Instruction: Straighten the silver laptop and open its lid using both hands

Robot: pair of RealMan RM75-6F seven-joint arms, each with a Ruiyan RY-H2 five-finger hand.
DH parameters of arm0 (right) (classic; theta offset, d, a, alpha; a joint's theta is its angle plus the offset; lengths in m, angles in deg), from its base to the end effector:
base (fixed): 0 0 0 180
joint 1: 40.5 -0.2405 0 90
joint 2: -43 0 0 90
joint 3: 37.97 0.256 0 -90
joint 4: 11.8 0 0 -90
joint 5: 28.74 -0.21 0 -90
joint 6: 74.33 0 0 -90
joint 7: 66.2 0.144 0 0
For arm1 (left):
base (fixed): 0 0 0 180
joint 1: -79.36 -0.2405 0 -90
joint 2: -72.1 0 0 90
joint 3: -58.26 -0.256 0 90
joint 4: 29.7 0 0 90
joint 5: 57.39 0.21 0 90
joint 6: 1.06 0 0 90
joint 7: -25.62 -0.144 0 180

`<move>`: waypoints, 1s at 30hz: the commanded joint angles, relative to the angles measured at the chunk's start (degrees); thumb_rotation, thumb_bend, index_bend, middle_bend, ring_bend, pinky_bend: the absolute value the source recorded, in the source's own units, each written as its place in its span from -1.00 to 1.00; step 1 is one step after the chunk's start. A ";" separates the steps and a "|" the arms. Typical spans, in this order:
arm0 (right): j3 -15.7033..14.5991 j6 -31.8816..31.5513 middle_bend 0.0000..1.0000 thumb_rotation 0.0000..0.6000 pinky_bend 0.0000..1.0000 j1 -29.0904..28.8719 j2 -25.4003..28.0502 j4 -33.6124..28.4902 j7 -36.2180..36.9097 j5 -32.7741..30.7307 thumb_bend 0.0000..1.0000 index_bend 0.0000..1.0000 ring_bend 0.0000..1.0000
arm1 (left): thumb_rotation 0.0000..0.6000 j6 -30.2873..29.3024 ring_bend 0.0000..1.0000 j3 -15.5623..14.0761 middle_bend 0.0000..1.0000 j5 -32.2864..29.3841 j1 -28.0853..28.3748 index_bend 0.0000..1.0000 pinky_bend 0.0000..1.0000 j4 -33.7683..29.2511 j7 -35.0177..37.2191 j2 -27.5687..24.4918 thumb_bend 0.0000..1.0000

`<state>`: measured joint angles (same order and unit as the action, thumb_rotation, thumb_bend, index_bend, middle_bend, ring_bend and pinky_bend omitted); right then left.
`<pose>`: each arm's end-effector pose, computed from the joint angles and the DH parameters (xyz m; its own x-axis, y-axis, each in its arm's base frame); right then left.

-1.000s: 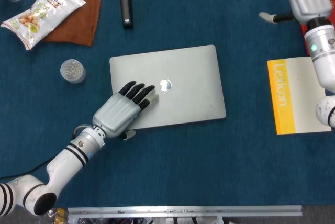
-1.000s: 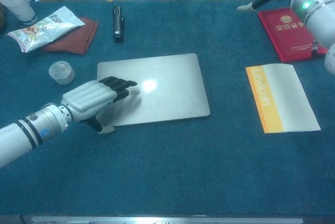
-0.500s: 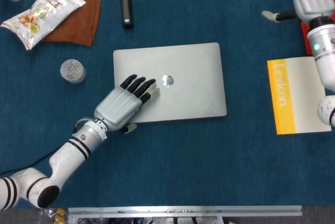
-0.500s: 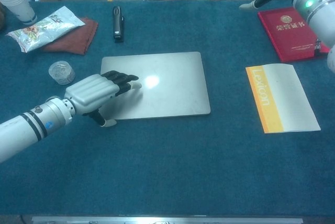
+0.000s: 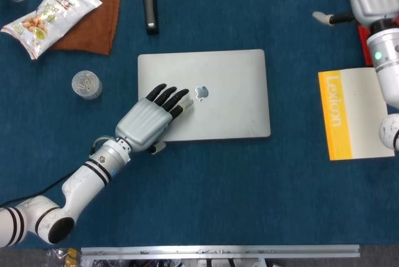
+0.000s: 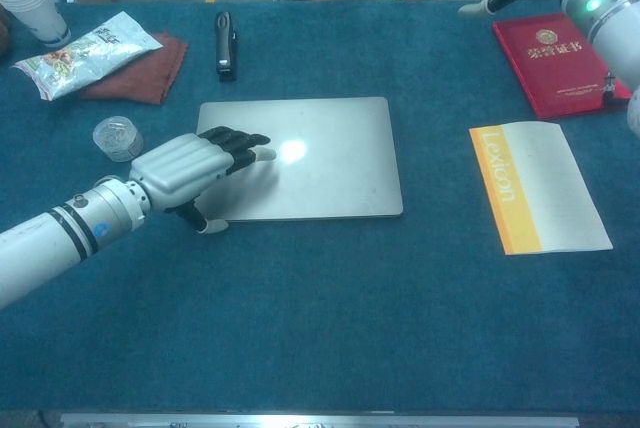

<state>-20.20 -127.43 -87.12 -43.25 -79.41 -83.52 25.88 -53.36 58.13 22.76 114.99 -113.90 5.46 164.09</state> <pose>-0.1843 -0.4357 0.0609 0.4619 -0.0694 0.8842 -0.8835 -0.1236 0.4518 -0.1748 0.2626 -0.0647 0.6007 0.3399 0.7237 0.7367 -0.5869 -0.3358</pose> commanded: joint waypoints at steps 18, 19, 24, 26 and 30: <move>-1.44 -1.40 -0.62 0.57 -0.69 3.58 5.44 -10.50 3.64 2.64 -0.84 -0.97 -0.89 | 1.00 -11.19 -1.00 -3.85 -1.00 2.55 -6.19 -1.00 -1.00 -12.49 -6.56 -12.54 -0.55; -1.60 -1.61 -0.62 0.57 -0.69 3.86 5.93 -11.37 3.85 3.04 -0.84 -0.97 -0.89 | 1.00 -12.15 -1.00 -3.88 -1.00 2.64 -6.73 -1.00 -1.00 -13.01 -6.80 -13.30 -0.55; -2.87 -3.51 -0.63 0.58 -0.69 5.76 8.62 -16.49 4.20 5.24 -0.84 -0.97 -0.89 | 1.00 -17.31 -1.00 -3.68 -1.00 2.38 -9.94 -1.00 -1.00 -14.79 -6.66 -16.96 -0.55; -3.57 -4.71 -0.63 0.58 -0.69 6.76 9.49 -18.44 4.22 6.24 -0.84 -0.97 -0.89 | 1.00 -19.41 -1.00 -3.42 -1.00 1.86 -11.41 -1.00 -1.00 -14.77 -6.14 -18.09 -0.55; -5.03 -6.40 -0.64 0.58 -0.69 8.65 10.87 -21.39 4.43 7.75 -0.84 -0.97 -0.89 | 1.00 -23.20 -1.00 -3.01 -1.00 0.87 -14.29 -1.00 -1.00 -13.78 -4.63 -20.06 -0.55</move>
<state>-24.47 -133.01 -79.33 -33.14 -99.77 -79.23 32.82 -75.16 54.85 24.22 101.98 -128.08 0.08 145.11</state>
